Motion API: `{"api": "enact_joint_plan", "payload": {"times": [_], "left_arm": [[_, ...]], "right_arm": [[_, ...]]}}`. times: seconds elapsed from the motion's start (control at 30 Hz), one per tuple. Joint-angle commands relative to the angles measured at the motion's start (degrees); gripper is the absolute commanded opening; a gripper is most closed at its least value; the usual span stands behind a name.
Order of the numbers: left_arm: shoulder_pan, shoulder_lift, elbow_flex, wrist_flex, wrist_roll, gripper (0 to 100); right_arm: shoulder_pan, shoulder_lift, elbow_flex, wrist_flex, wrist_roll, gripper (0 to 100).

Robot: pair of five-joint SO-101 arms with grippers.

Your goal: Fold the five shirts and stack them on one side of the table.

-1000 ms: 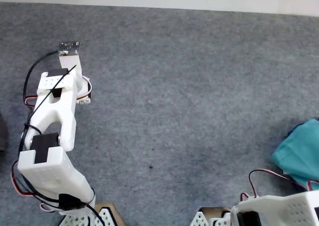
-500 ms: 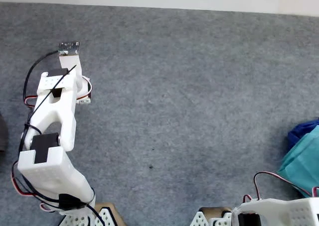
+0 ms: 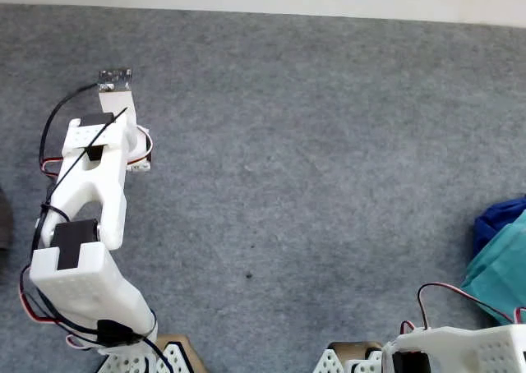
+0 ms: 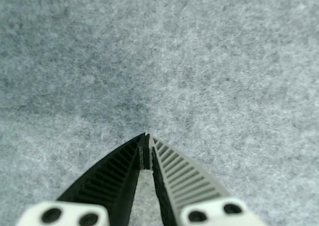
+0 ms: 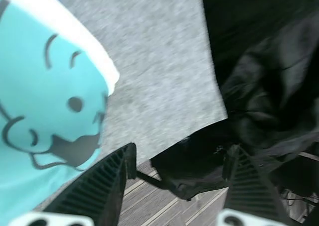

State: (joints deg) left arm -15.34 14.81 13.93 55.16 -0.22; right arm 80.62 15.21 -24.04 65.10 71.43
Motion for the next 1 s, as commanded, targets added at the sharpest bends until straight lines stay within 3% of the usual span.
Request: {"api": "enact_joint_plan", "payload": {"times": [0.0, 0.1, 0.3, 0.47, 0.63, 0.8, 0.97], "left_arm": [[1.1, -2.68, -0.31, -0.79, -0.62, 1], [1.1, -2.68, -0.31, -0.79, -0.62, 1], [0.84, -2.68, -0.31, -0.79, -0.62, 1], [0.84, -2.68, -0.4, -0.79, -0.62, 1], [0.75, -2.68, -0.4, -0.79, -0.62, 1], [0.75, -2.68, -0.4, -0.79, -0.62, 1], [0.75, -2.68, -0.48, -0.88, -0.62, 1]], "right_arm": [[-3.21, -1.1, -7.25, 4.53, -1.23, 27.7], [-7.25, -1.01, -10.68, 9.54, -6.07, 23.2], [-14.9, -1.1, -19.21, 22.2, -17.14, 0.3], [-19.65, -1.1, -26.24, 33.1, -28.22, 0.8], [-23.78, -1.27, -27.91, 35.91, -40.62, 0.8], [-26.24, -4.0, -27.21, 36.09, -46.95, 0.8], [-31.69, -18.42, -14.64, 36.0, -48.35, 0.8]]}}
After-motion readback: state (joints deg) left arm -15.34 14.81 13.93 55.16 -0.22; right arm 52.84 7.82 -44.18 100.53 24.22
